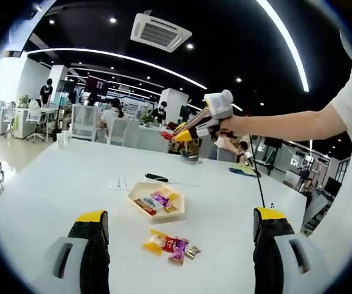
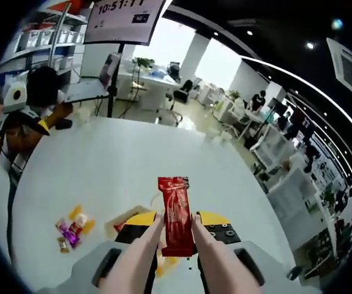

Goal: Place the target food into the container with the food tongs after gripping and lifting it, then release it inside without dropping or visibly crushing the food.

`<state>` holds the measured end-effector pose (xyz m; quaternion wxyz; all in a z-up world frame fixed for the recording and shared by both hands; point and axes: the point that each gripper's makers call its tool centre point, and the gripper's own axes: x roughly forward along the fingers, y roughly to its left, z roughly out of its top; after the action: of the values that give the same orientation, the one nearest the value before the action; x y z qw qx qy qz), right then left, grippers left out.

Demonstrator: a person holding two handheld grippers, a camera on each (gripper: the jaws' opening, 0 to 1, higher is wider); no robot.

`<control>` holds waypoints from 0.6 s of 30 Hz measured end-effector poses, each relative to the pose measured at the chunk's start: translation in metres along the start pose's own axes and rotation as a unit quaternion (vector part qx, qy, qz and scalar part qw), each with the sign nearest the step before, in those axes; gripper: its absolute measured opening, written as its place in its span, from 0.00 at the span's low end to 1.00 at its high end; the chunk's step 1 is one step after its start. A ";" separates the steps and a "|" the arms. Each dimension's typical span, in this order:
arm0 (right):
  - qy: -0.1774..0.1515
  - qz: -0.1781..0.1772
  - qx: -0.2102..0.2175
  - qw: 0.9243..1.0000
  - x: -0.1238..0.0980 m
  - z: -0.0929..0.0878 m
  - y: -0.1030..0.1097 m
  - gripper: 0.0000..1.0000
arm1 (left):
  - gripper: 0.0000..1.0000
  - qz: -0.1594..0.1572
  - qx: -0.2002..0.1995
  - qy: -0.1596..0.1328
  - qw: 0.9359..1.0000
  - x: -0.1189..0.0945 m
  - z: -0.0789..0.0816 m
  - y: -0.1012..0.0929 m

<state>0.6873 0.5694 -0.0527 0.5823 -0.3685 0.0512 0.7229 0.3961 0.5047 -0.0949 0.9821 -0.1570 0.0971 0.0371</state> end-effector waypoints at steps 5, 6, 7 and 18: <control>0.004 0.001 -0.010 1.000 0.008 -0.002 0.004 0.23 | 0.99 0.007 0.007 0.009 1.000 -0.008 -0.004 0.004; 0.006 0.003 -0.012 1.000 0.010 -0.003 0.005 0.23 | 0.99 0.008 0.006 0.008 1.000 -0.009 -0.004 0.005; 0.008 0.005 -0.014 1.000 0.012 -0.004 0.005 0.23 | 0.99 0.015 0.001 0.003 1.000 -0.013 -0.004 0.008; 0.009 0.008 -0.001 1.000 0.023 -0.006 0.004 0.25 | 0.99 0.027 -0.005 0.006 1.000 -0.017 -0.008 0.012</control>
<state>0.6855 0.5833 -0.0719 0.5756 -0.3750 0.0591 0.7243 0.3769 0.5134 -0.1024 0.9793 -0.1595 0.1074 0.0630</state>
